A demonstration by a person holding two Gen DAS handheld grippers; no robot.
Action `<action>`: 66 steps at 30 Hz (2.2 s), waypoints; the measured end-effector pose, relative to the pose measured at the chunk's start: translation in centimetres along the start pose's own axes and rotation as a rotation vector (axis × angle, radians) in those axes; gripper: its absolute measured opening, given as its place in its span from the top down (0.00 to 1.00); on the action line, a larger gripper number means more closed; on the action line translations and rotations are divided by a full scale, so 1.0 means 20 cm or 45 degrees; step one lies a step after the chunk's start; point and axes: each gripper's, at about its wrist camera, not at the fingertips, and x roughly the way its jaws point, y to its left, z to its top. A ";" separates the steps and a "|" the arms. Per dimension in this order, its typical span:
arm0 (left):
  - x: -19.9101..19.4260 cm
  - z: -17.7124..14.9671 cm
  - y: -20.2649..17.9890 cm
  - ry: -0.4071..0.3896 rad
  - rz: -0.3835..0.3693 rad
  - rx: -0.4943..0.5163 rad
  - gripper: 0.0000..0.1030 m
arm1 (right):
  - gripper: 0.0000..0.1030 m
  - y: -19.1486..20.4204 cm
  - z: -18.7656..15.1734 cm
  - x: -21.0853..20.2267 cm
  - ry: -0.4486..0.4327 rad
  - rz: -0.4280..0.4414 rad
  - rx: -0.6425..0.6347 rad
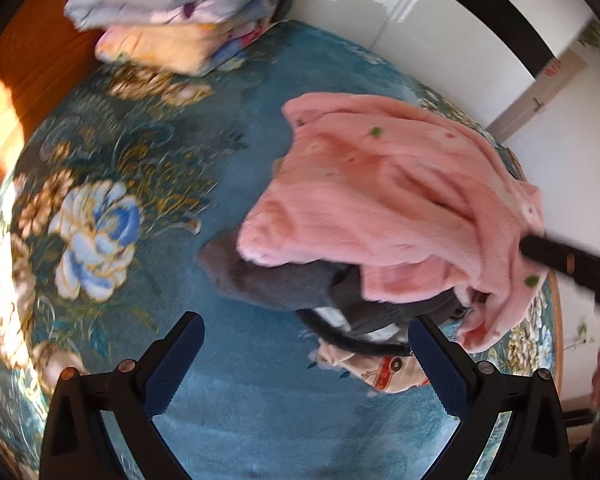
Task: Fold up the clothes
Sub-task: 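Move both grippers toward the pink fleece pants on the clothes pile, then grasp the pink pants with the right gripper and lift them off the pile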
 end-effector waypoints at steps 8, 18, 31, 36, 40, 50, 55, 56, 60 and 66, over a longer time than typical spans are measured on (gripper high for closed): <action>-0.15 -0.06 0.25 -0.012 0.089 -0.078 0.00 | 0.22 0.16 0.23 0.24 0.076 -0.126 -0.230; -0.34 -0.18 0.46 -0.012 0.284 -0.232 0.00 | 0.90 -0.02 0.33 -0.05 0.011 -0.212 -0.068; -0.59 -0.28 0.34 -0.080 0.192 -0.216 0.00 | 0.91 -0.30 0.17 -1.25 -0.563 -0.185 0.092; -0.64 -0.36 0.32 -0.072 0.196 -0.201 0.00 | 0.91 -0.34 -0.13 -1.58 -0.675 -0.148 0.094; -0.65 -0.42 0.28 -0.048 0.201 -0.198 0.00 | 0.91 -0.46 -0.33 -1.68 -0.665 -0.174 0.123; -0.65 -0.45 0.00 -0.037 0.196 -0.034 0.00 | 0.91 -1.06 -0.55 -1.96 -0.728 -0.368 0.409; -0.65 -0.48 -0.09 -0.028 0.188 0.020 0.00 | 0.90 -1.03 -0.53 -2.16 -0.810 -0.501 0.286; -0.65 -0.50 -0.08 -0.020 0.191 0.013 0.00 | 0.90 -1.00 -0.54 -2.14 -0.799 -0.500 0.251; -0.65 -0.56 -0.02 0.010 0.206 -0.024 0.00 | 0.90 -0.78 -0.57 -1.84 -0.645 -0.387 0.127; -0.69 -0.67 0.16 0.045 0.274 -0.124 0.00 | 0.90 -0.44 -0.81 -1.02 -0.183 -0.083 0.075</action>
